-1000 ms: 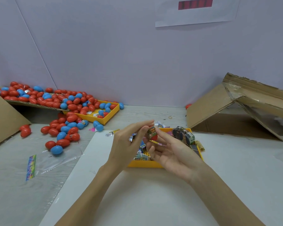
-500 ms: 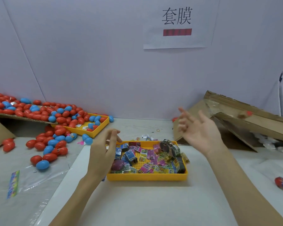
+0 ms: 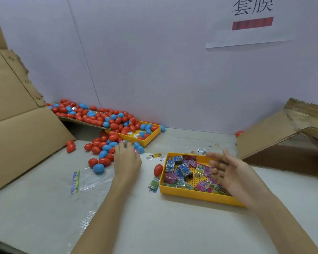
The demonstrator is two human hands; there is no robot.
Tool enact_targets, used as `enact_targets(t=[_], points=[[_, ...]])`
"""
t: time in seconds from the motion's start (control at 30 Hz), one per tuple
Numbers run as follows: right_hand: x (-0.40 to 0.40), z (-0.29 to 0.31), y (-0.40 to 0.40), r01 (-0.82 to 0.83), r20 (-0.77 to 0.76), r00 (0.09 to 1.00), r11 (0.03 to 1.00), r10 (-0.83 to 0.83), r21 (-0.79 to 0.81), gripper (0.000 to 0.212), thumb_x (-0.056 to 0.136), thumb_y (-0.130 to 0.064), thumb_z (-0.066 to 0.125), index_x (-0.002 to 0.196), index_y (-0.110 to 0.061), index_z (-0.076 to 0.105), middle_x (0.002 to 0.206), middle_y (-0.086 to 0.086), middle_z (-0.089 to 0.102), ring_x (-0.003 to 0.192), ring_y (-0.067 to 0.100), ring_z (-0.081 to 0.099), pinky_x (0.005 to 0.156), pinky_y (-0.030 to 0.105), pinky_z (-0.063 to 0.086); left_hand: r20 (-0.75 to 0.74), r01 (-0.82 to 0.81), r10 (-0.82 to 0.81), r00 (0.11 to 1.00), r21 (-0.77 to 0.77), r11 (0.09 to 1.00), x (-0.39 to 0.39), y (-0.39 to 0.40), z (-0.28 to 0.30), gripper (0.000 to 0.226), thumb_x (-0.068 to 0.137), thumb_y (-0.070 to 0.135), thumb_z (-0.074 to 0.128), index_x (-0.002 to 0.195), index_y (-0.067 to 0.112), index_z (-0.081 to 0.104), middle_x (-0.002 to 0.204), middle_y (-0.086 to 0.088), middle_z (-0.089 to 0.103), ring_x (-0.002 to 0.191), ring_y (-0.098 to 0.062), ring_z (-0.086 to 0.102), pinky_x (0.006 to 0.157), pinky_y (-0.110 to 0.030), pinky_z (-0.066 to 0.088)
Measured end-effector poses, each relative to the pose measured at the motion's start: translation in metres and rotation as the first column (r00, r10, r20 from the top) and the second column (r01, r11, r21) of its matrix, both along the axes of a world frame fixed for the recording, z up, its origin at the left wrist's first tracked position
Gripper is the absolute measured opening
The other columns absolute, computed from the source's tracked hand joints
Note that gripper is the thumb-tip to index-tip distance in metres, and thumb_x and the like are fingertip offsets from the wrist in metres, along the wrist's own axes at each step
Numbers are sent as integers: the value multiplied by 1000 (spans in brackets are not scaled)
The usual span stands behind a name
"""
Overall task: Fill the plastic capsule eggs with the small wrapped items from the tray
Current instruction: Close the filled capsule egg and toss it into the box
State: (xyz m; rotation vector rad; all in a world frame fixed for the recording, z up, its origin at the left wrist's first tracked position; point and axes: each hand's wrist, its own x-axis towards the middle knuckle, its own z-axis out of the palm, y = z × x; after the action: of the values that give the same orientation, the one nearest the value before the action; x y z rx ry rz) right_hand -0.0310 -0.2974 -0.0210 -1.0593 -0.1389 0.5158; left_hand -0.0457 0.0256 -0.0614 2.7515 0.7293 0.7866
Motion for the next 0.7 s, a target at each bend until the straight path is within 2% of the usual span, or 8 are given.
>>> enact_targets(t=[0.1,0.27,0.47,0.57,0.7], points=[[-3,0,5,-12,17,1000,1000,13,-28,48,103,-39,47,98,-5,81,77,8,65,63,15,61,56,24,55,-68,-120,121,990,21,993,4,16,-7,45,104,29,48,143,8,46,142,-15,49,129,-29,43,109,-36,35],[-8,2,9,-34,14,999,998,34,-48,48,100,-40,50,102,-3,80,77,8,65,65,15,61,55,24,55,-66,-225,221,973,-47,973,19,47,3,31,103,18,50,132,5,48,138,-20,48,126,-31,43,109,-38,37],[-10,3,9,-31,18,999,998,32,-47,48,102,-39,50,107,-1,78,79,8,65,66,16,60,55,23,53,-283,-153,155,947,26,988,30,80,17,40,104,26,52,141,15,42,140,-17,50,129,-32,46,107,-41,43],[-10,3,9,-30,11,999,998,30,-50,47,102,-39,50,103,-3,79,78,8,64,65,16,60,56,24,54,-330,-103,108,938,32,994,33,83,23,36,103,24,54,136,12,47,139,-17,49,130,-33,46,106,-41,45],[-10,1,9,-29,4,1000,998,30,-61,47,101,-40,51,104,-3,79,78,8,65,65,15,61,56,24,54,-380,-59,101,920,122,991,29,76,28,35,98,16,62,131,13,49,128,-15,56,117,-30,57,92,-39,56]])
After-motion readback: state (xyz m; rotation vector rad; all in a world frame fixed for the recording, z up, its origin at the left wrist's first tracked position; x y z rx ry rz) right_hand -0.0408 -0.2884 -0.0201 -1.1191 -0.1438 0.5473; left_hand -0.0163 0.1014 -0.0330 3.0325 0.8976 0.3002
